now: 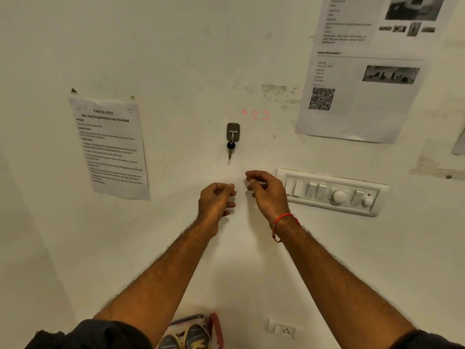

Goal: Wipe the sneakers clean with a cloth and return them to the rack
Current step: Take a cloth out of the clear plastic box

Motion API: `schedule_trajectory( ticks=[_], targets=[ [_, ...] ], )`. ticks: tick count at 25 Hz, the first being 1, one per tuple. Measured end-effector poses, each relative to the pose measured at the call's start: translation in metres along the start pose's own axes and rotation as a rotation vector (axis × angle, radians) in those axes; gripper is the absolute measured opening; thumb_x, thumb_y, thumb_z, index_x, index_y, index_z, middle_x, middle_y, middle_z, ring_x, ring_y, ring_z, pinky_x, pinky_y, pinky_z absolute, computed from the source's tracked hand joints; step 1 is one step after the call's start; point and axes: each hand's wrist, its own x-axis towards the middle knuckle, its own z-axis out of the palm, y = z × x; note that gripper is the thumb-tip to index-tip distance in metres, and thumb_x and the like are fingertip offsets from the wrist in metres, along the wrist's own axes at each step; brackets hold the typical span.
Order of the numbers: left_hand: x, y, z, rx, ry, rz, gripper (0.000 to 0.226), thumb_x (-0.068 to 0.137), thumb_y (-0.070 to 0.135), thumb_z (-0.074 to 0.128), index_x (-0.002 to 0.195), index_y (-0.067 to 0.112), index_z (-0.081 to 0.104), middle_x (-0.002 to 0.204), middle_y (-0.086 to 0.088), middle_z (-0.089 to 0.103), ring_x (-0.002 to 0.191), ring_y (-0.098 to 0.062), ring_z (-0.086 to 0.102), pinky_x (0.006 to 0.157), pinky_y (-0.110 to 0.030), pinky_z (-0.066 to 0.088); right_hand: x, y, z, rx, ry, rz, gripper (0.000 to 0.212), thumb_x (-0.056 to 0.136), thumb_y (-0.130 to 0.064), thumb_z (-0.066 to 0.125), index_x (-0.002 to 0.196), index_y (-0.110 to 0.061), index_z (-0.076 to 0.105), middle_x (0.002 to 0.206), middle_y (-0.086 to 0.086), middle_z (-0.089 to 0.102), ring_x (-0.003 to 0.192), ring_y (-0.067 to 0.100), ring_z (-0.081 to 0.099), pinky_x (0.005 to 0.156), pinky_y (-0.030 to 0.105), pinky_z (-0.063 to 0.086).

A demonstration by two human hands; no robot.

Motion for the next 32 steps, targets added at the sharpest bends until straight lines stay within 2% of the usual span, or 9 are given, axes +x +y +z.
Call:
schedule_trajectory(
  ticks=[5, 12, 14, 16, 18, 21, 26, 29, 32],
  targets=[
    [-0.041, -0.098, 0.005, 0.19, -0.007, 0.026, 0.01, 0.099, 0.028, 0.066, 0.097, 0.019, 0.068, 0.094, 0.0, 0.076, 0.076, -0.019, 0.074, 0.055, -0.016, 0.049, -0.06, 0.062, -0.02, -0.112, -0.145, 0.053, 0.026, 0.097, -0.004, 0.055, 0.105, -0.021, 0.073, 0.102, -0.006, 0.073, 0.089, 0.009, 0.069, 0.078, 0.013, 0.051],
    [-0.112, -0.231, 0.02, 0.407, -0.012, -0.132, 0.009, 0.099, 0.017, 0.064, 0.105, 0.021, 0.068, 0.099, 0.001, 0.073, 0.071, -0.015, 0.074, 0.051, -0.016, 0.049, -0.153, 0.178, -0.068, -0.188, -0.257, 0.319, 0.024, 0.098, -0.003, 0.056, 0.105, -0.017, 0.074, 0.1, -0.002, 0.072, 0.089, 0.013, 0.069, 0.082, 0.016, 0.055],
    [-0.134, -0.266, 0.026, 0.47, -0.028, -0.18, 0.009, 0.099, 0.013, 0.064, 0.103, 0.019, 0.069, 0.1, -0.002, 0.073, 0.076, -0.018, 0.073, 0.055, -0.022, 0.056, -0.18, 0.212, -0.081, -0.193, -0.283, 0.412, 0.024, 0.097, -0.001, 0.056, 0.104, -0.016, 0.074, 0.099, -0.002, 0.072, 0.092, 0.018, 0.07, 0.088, 0.025, 0.057],
    [-0.156, -0.3, 0.033, 0.53, -0.06, -0.204, 0.011, 0.097, 0.011, 0.064, 0.101, 0.02, 0.069, 0.098, -0.001, 0.072, 0.081, -0.021, 0.072, 0.073, -0.036, 0.062, -0.209, 0.247, -0.094, -0.194, -0.284, 0.523, 0.025, 0.095, 0.0, 0.057, 0.101, -0.016, 0.075, 0.097, -0.001, 0.073, 0.093, 0.022, 0.07, 0.092, 0.033, 0.057],
    [-0.182, -0.334, 0.037, 0.612, -0.118, -0.235, 0.014, 0.097, 0.01, 0.062, 0.1, 0.023, 0.068, 0.095, 0.004, 0.071, 0.086, -0.019, 0.069, 0.084, -0.036, 0.059, -0.237, 0.278, -0.104, -0.214, -0.297, 0.598, 0.024, 0.095, 0.0, 0.057, 0.1, -0.015, 0.075, 0.099, 0.0, 0.073, 0.095, 0.021, 0.069, 0.095, 0.031, 0.055],
    [-0.216, -0.39, 0.045, 0.645, -0.148, -0.314, 0.013, 0.098, 0.016, 0.062, 0.105, 0.027, 0.065, 0.093, 0.005, 0.071, 0.089, -0.018, 0.069, 0.088, -0.039, 0.058, -0.282, 0.325, -0.113, -0.268, -0.351, 0.676, 0.023, 0.095, 0.0, 0.057, 0.105, -0.009, 0.075, 0.103, 0.003, 0.073, 0.095, 0.014, 0.065, 0.088, 0.009, 0.048],
    [-0.25, -0.49, 0.051, 0.694, -0.169, -0.398, 0.016, 0.101, 0.009, 0.059, 0.116, 0.011, 0.065, 0.101, -0.002, 0.069, 0.095, -0.02, 0.067, 0.081, -0.027, 0.054, -0.36, 0.426, -0.111, -0.309, -0.366, 0.719, 0.026, 0.093, 0.001, 0.057, 0.102, -0.016, 0.075, 0.105, 0.006, 0.073, 0.096, 0.02, 0.066, 0.085, 0.019, 0.046],
    [-0.259, -0.558, 0.043, 0.719, -0.133, -0.412, 0.017, 0.102, 0.009, 0.057, 0.117, 0.011, 0.065, 0.104, -0.001, 0.066, 0.098, -0.02, 0.064, 0.087, -0.035, 0.057, -0.395, 0.481, -0.105, -0.26, -0.291, 0.691, 0.028, 0.095, -0.001, 0.057, 0.103, -0.023, 0.072, 0.111, 0.007, 0.071, 0.103, 0.02, 0.065, 0.09, 0.022, 0.049],
    [-0.26, -0.63, 0.039, 0.777, -0.127, -0.393, 0.018, 0.103, 0.009, 0.055, 0.118, 0.01, 0.065, 0.111, -0.007, 0.066, 0.103, -0.018, 0.061, 0.09, -0.029, 0.05, -0.416, 0.532, -0.097, -0.155, -0.211, 0.625, 0.025, 0.099, -0.007, 0.056, 0.107, -0.024, 0.072, 0.114, 0.003, 0.07, 0.108, 0.015, 0.065, 0.094, 0.024, 0.052]
  ],
)
